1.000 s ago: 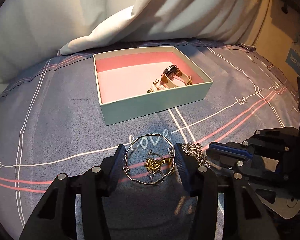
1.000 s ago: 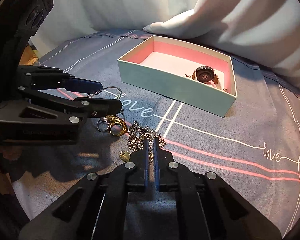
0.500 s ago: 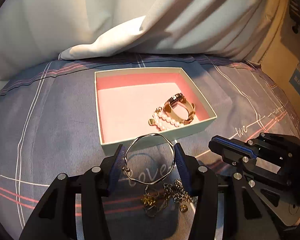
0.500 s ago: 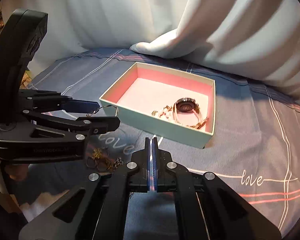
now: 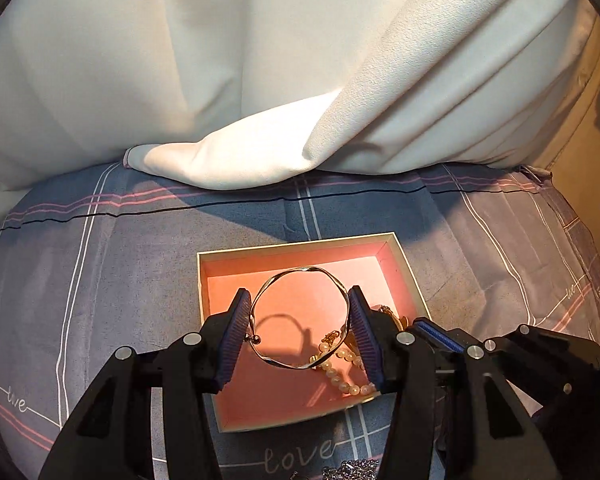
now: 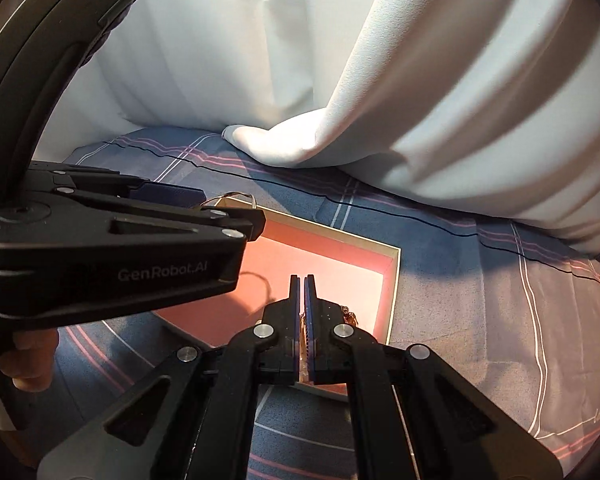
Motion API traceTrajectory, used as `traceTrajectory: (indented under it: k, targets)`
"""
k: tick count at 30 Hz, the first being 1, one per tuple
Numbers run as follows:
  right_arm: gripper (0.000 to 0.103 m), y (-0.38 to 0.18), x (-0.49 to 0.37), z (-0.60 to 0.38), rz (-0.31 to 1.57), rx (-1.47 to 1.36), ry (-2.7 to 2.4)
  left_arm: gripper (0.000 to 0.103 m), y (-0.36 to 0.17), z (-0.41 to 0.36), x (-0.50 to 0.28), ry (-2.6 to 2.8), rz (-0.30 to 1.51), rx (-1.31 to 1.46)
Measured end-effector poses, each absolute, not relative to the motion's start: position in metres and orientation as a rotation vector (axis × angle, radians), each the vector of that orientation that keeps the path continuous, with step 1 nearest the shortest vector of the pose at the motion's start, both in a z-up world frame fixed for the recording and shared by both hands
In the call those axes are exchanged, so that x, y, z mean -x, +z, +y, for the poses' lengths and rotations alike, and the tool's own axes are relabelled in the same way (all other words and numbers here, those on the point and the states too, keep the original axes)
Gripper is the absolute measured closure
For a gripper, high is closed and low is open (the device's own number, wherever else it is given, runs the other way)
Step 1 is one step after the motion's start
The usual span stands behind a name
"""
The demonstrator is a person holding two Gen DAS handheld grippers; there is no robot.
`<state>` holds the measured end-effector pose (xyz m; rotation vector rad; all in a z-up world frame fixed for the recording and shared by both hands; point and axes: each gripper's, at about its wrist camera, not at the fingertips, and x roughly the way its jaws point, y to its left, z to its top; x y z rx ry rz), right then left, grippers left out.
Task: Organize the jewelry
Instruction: 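Carry the bangle and earring into the pink box and open both grippers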
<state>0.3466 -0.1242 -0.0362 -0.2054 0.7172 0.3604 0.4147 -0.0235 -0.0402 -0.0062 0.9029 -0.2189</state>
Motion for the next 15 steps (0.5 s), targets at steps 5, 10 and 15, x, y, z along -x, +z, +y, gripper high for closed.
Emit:
traceTrajectory:
  k: [5, 10, 15]
  targets:
    - [0.100, -0.038, -0.350, -0.127, 0.722, 0.198, 0.359, 0.054, -0.046, -0.026, -0.417, -0.220, 0.921, 0.011]
    - [0.100, -0.041, -0.355, -0.127, 0.734, 0.204, 0.366, 0.054, -0.055, -0.024, -0.417, -0.209, 0.948, 0.015]
    - [0.100, -0.048, -0.358, -0.126, 0.753, 0.205, 0.366, 0.054, -0.060, -0.024, -0.420, -0.209, 0.974, 0.018]
